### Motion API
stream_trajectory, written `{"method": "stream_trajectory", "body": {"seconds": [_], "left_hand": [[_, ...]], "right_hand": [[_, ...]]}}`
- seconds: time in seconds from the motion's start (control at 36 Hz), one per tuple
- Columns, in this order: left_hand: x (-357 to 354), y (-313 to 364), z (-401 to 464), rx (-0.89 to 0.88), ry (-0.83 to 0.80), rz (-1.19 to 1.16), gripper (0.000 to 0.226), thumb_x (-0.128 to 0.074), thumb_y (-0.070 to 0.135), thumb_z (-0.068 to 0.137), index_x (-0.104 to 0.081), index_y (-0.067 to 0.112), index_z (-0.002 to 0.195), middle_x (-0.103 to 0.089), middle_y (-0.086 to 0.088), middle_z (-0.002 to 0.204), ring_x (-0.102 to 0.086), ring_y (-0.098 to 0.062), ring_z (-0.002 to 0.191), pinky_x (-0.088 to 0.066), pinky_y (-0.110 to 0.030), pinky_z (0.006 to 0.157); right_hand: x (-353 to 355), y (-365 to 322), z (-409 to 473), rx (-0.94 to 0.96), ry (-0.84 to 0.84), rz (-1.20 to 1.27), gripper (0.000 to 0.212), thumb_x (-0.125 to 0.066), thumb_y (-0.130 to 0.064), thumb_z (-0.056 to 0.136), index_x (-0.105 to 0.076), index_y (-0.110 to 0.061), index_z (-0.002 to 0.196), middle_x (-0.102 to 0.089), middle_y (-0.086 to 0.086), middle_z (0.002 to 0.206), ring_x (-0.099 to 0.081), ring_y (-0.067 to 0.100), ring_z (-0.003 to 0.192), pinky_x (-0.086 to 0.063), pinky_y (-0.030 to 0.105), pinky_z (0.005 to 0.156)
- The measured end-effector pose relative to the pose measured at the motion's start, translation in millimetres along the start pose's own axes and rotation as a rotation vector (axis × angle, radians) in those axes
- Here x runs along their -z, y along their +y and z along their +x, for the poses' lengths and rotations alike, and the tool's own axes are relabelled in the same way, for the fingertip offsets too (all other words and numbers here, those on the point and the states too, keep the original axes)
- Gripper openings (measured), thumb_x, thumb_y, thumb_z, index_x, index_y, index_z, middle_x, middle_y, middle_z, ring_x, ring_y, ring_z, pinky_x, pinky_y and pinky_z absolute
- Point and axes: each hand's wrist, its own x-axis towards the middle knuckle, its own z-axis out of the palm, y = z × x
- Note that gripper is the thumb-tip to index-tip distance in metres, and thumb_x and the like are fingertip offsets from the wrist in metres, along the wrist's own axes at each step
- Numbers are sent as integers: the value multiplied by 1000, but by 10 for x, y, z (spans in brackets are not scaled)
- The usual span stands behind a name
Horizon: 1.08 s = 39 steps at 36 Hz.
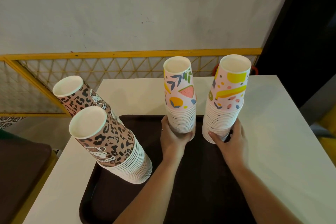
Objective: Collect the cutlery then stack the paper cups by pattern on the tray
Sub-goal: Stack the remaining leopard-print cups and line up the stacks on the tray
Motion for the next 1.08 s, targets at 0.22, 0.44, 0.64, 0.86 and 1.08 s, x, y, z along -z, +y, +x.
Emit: {"method": "stream_trajectory", "body": {"seconds": [0.22, 0.44, 0.64, 0.86, 1.08], "left_hand": [[0, -67, -255, -26, 64, 144, 108, -84, 25, 69, -12, 14, 150, -24, -6, 155, -28, -18, 142, -27, -29, 116], [299, 71, -1014, -458, 193, 237, 59, -63, 16, 76, -33, 16, 127, -40, -7, 126, -45, -12, 115, -36, -15, 102], [910, -30, -1421, -498, 255, 199, 43, -54, 20, 74, -33, 29, 110, -39, 9, 106, -44, -2, 105, -37, -11, 94], [1608, -349, -1309, -56, 401, 198, 55, -68, -17, 70, -42, 13, 108, -46, -4, 109, -48, -14, 100, -35, -9, 89], [2076, -496, -641, 7, 197, 176, 69, -67, 4, 84, -26, 12, 139, -29, -3, 143, -36, -18, 129, -32, -23, 102]], "right_hand": [[-15, 12, -96, -20, 44, 40, 90, -81, -22, 68, -28, -15, 140, -37, 9, 139, -49, 26, 120, -45, 36, 91], [-77, -246, -620, 114, 231, -44, 68, -79, -12, 69, -37, -11, 122, -36, 15, 128, -46, 29, 115, -45, 37, 94], [-282, -620, -1086, 171, -43, -21, 57, -78, -15, 72, -48, -17, 120, -43, 2, 124, -48, 6, 102, -33, 5, 82], [-692, -994, -1460, 201, -362, -4, 89, -81, -30, 67, -28, -30, 138, -28, -9, 140, -37, 5, 126, -40, 23, 101], [-1171, -1188, -1659, 117, -238, 17, 101, -85, -29, 60, -24, -21, 140, -28, -4, 141, -29, 6, 129, -39, 28, 103]]}}
